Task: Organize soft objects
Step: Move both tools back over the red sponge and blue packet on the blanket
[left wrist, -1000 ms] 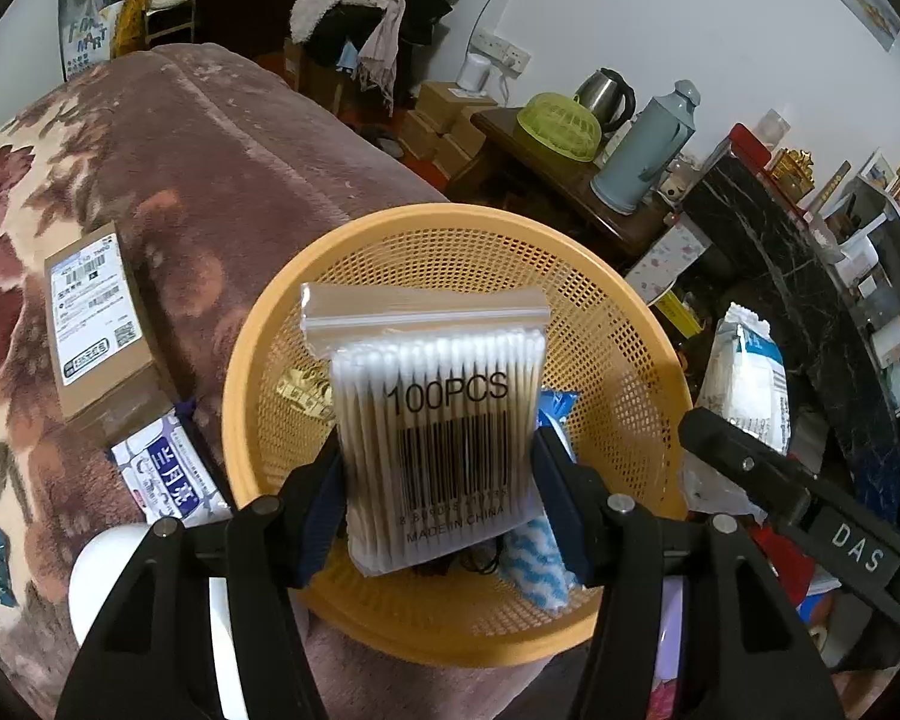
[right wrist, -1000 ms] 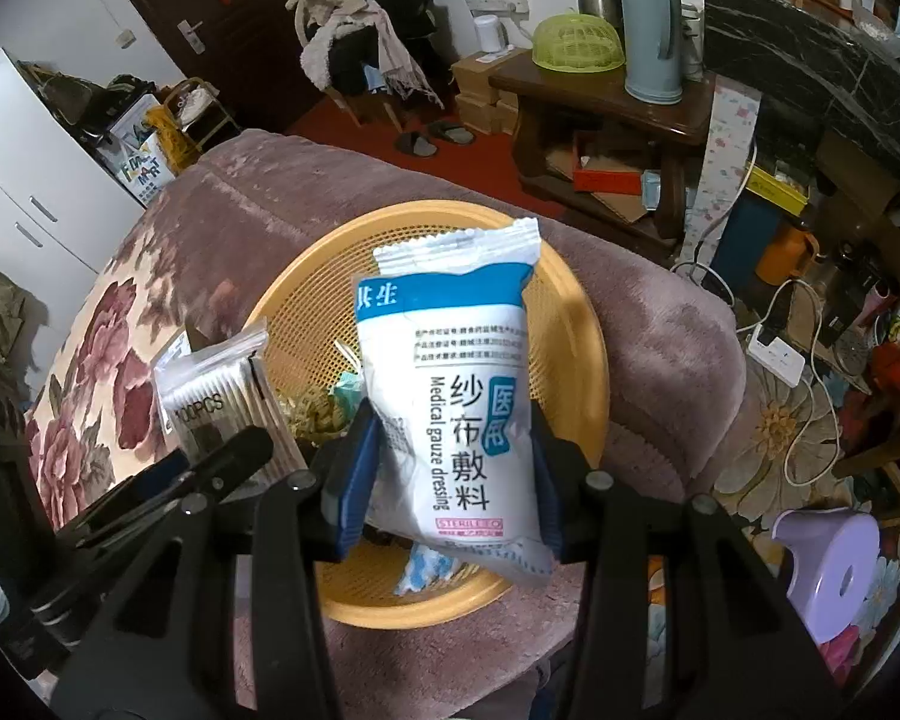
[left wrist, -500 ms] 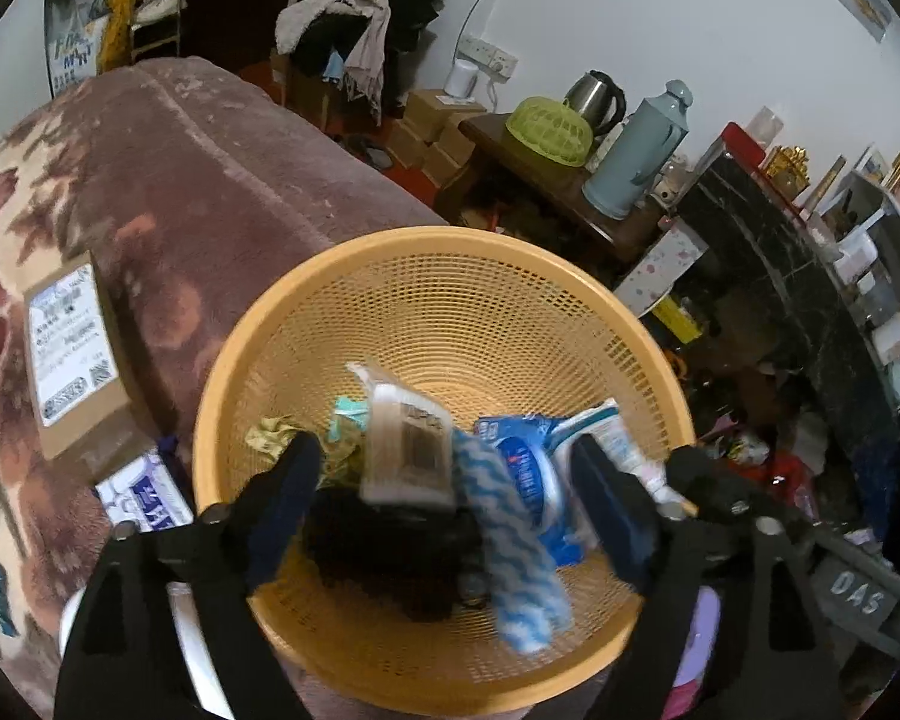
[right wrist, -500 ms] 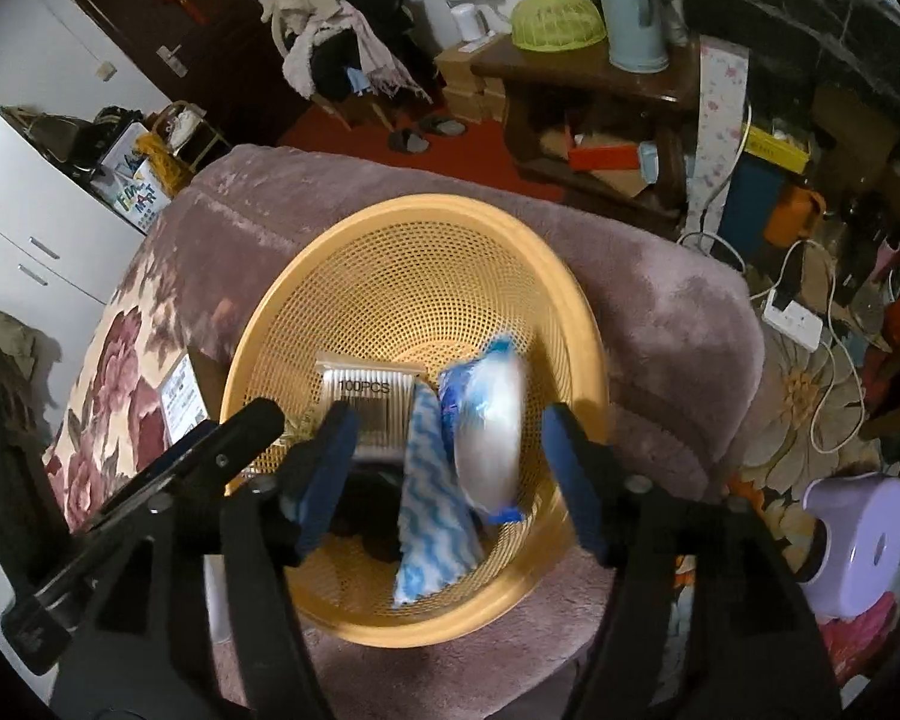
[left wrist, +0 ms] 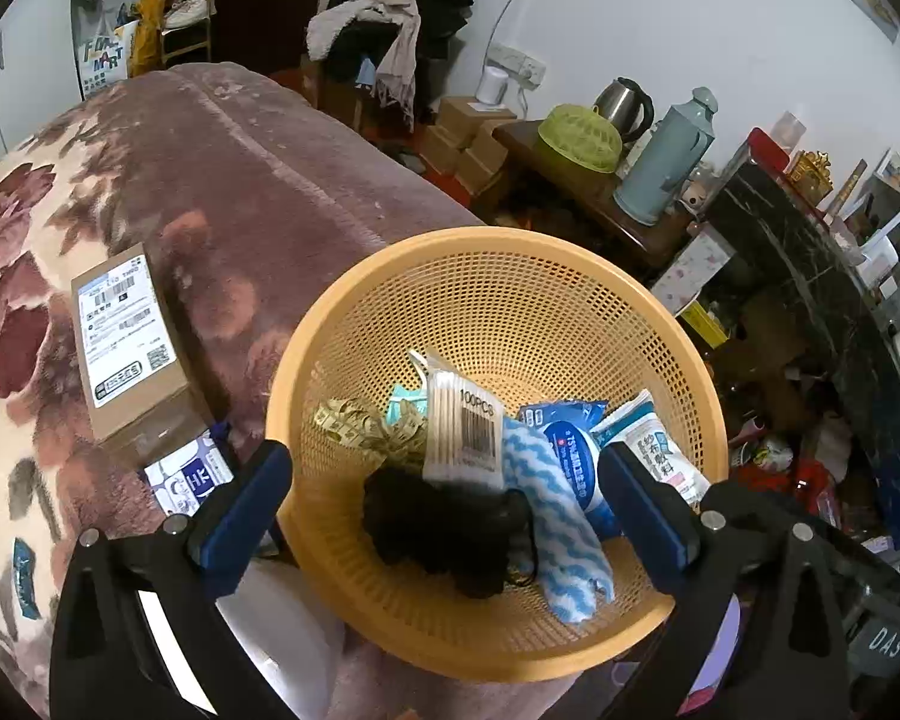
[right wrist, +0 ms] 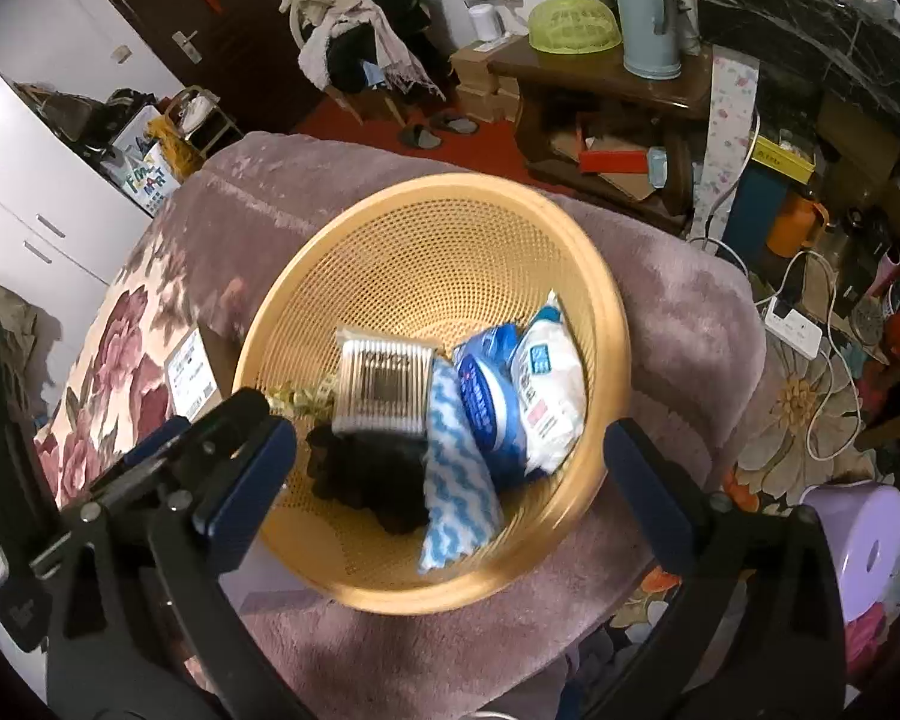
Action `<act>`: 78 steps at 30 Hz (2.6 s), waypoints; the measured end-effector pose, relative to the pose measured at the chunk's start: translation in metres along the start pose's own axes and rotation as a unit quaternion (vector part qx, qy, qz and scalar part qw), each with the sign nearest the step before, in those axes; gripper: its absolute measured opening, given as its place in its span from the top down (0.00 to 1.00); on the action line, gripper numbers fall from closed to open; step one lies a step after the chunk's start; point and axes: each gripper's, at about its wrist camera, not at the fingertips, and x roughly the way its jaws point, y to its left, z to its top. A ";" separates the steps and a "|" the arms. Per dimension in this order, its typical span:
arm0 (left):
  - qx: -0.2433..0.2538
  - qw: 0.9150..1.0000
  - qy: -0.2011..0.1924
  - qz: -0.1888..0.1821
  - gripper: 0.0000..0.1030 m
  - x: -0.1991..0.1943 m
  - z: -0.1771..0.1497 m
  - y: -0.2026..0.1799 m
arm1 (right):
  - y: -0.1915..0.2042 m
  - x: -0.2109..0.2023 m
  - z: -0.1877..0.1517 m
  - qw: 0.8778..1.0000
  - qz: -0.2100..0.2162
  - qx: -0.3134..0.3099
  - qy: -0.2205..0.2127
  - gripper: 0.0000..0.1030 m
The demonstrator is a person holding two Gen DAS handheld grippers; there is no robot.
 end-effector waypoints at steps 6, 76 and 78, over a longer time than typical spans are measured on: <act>0.001 1.000 -0.001 0.002 0.01 -0.010 -0.007 0.004 | 0.003 -0.005 -0.007 1.000 -0.001 -0.003 0.003 0.00; -0.125 0.992 -0.012 0.015 0.01 -0.111 -0.095 0.186 | 0.159 -0.015 -0.091 0.991 -0.011 -0.135 0.022 0.00; -0.129 0.991 -0.011 0.015 0.01 -0.113 -0.099 0.194 | 0.165 -0.014 -0.094 0.990 -0.010 -0.139 0.023 0.00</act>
